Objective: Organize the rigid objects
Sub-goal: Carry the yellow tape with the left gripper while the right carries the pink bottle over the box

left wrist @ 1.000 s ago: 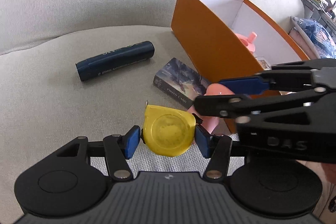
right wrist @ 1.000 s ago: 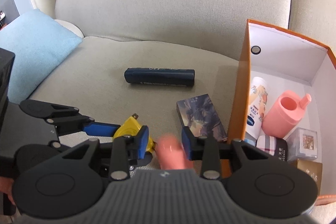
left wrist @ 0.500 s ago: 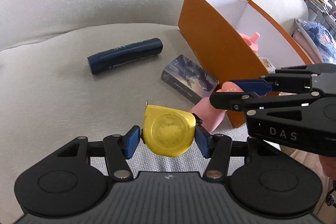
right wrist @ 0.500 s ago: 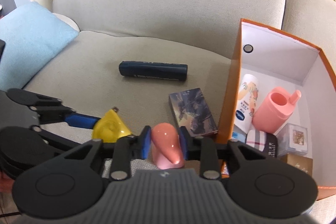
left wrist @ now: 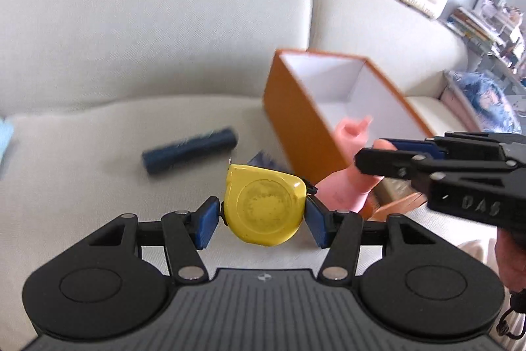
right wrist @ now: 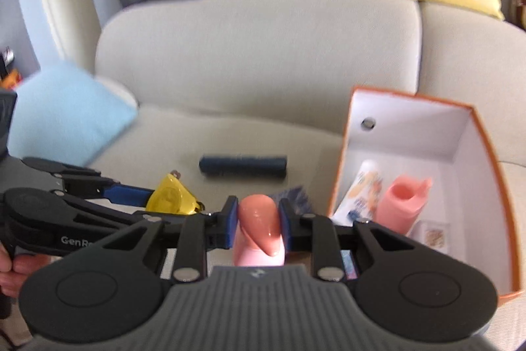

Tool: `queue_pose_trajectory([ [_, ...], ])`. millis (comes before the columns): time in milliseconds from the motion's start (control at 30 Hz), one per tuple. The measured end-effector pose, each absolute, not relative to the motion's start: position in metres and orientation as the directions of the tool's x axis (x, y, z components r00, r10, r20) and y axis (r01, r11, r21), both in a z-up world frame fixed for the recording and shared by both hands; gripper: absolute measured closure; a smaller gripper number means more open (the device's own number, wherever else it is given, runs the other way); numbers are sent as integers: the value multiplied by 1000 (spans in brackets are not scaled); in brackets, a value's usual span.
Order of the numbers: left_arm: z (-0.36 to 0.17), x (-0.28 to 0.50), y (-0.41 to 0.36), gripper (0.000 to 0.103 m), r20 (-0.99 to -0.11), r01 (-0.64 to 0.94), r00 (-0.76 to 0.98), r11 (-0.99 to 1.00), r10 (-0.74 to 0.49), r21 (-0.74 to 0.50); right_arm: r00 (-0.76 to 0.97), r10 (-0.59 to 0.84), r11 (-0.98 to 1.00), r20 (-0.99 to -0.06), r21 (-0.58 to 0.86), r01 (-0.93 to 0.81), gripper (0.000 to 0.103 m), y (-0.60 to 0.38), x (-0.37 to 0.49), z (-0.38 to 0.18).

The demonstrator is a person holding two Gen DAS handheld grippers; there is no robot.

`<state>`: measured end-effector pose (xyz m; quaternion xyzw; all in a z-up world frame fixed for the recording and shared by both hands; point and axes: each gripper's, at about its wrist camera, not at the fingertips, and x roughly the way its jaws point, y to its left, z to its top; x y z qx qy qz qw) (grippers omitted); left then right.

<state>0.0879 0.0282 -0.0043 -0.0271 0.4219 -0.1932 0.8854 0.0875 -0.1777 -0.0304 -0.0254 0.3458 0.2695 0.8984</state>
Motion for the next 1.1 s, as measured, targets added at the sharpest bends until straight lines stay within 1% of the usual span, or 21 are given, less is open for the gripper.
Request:
queue_pose_trajectory([
  [200,32,103,-6,38,-693,400,566,884,-447,-243,683,443,884,-581,155,-441,76,-227,94,17],
  [267,38,112,-21,38,-685,425,559,871,-467,-247,707,412,901,-575,139,-412,76,-245,98,27],
  [367,40,124,-47,38,-684,455,561,864,-467,-216,735,341,931,-586,99,-352,76,-269,111,31],
  [533,35,144,-79,38,-685,483,548,850,-479,-209,743,246,966,-623,91,-243,76,-310,139,9],
  [633,28,150,-89,38,-697,490,554,855,-455,-169,732,222,973,-644,99,-208,76,-327,157,-10],
  [833,13,164,-100,38,-716,499,534,851,-449,-162,718,184,979,-671,58,-196,76,-336,178,-39],
  [1100,0,179,-109,38,-727,514,509,840,-461,-174,708,145,975,-691,-20,-219,76,-334,186,-62],
])
